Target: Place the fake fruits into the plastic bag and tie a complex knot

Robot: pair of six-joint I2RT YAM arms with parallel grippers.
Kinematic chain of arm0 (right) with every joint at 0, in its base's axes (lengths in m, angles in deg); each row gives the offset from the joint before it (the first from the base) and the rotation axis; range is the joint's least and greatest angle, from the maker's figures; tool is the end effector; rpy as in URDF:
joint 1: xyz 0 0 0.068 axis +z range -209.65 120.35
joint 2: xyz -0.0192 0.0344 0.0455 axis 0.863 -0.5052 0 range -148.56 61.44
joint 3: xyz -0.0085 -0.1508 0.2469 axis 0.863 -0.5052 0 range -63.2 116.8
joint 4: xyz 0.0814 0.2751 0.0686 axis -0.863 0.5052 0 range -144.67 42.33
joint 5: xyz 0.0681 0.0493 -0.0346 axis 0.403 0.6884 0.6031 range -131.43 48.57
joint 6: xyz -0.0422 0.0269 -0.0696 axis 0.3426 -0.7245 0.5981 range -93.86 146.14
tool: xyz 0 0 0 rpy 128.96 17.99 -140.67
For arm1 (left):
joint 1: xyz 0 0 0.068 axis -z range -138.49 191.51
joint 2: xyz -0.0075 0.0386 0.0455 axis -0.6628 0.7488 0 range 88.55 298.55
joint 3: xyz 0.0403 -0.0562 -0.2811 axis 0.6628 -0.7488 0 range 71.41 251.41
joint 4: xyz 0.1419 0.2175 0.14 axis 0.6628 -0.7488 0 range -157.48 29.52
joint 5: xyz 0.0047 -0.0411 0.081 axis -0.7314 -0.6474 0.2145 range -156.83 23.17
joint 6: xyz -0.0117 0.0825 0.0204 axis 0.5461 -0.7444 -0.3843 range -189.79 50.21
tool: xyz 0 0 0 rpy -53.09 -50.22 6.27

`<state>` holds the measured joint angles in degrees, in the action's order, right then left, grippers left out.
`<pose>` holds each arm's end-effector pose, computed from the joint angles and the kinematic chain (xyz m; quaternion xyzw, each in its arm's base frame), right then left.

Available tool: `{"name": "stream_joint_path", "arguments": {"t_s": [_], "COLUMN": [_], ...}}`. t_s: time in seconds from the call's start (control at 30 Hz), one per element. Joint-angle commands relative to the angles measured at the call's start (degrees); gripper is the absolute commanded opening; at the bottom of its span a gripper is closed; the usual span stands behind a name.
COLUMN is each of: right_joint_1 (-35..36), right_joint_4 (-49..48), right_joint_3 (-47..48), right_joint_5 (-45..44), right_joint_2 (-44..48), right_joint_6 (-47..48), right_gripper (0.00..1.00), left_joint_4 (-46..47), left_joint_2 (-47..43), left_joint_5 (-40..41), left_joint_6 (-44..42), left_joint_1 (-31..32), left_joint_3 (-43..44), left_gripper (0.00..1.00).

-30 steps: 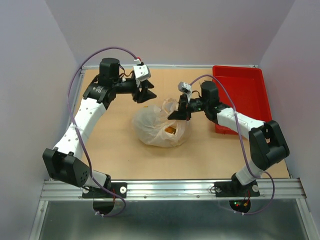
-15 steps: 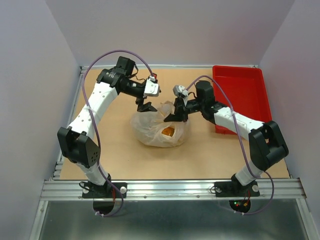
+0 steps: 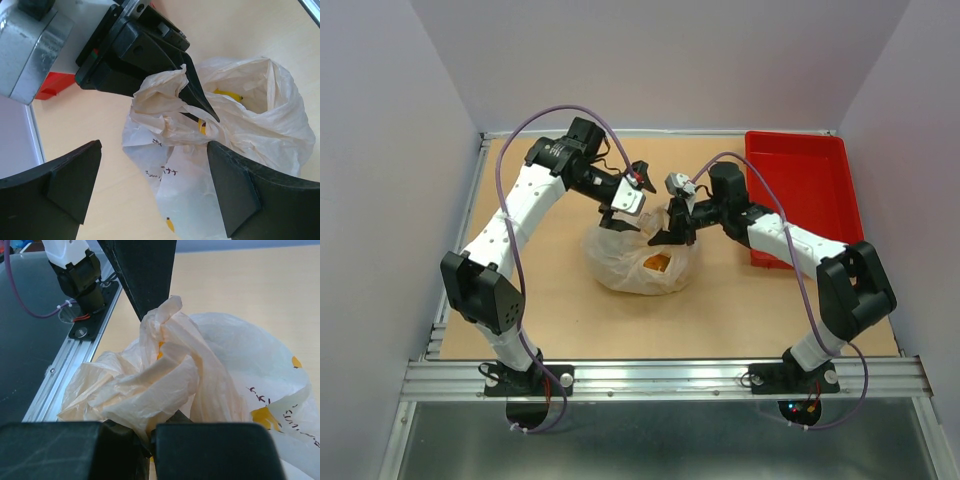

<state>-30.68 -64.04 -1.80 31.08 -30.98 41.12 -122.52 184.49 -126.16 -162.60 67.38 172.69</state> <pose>0.3090 0.2534 0.2656 -0.5577 0.4943 0.5408 0.3900 0.3177 -0.2264 0.3849 0.7885 0.3025 -0.2583 0.4692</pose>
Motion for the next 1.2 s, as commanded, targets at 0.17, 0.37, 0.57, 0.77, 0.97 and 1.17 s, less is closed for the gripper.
{"name": "stream_joint_path", "arguments": {"t_s": [0.17, 0.37, 0.57, 0.77, 0.97, 1.17], "right_joint_1": [0.4, 0.4, 0.4, -0.4, -1.4, -1.4], "right_joint_4": [0.4, 1.1, 1.5, 2.0, 2.0, 1.5], "right_joint_3": [5.0, 5.7, 6.0, 5.0, 4.8, 7.8], "right_joint_5": [1.6, 1.7, 1.3, -0.3, -4.0, -7.6], "right_joint_2": [-1.4, -2.3, -2.8, -2.1, -2.8, -5.2], "right_joint_6": [1.8, 1.6, 2.1, 2.2, 1.2, -2.5], "right_gripper": [0.00, 0.00, 0.01, 0.00, 0.01, 0.16], "left_joint_4": [-1.9, -1.9, -2.0, -0.5, 7.5, 22.8], "left_joint_2": [-0.4, -1.1, -2.0, -1.6, -6.3, -14.4], "left_joint_5": [-0.4, 0.8, 1.1, 2.4, 0.9, 1.7], "left_joint_6": [-4.7, -7.1, -5.3, 5.1, 19.0, 36.7], "left_joint_1": [1.8, 3.2, 4.0, 1.4, -1.1, 1.1], "left_joint_3": [0.4, -1.4, -3.3, -1.3, -1.9, -13.6], "left_gripper": [0.79, 0.55, 0.14, 0.00, 0.00, 0.00]}}
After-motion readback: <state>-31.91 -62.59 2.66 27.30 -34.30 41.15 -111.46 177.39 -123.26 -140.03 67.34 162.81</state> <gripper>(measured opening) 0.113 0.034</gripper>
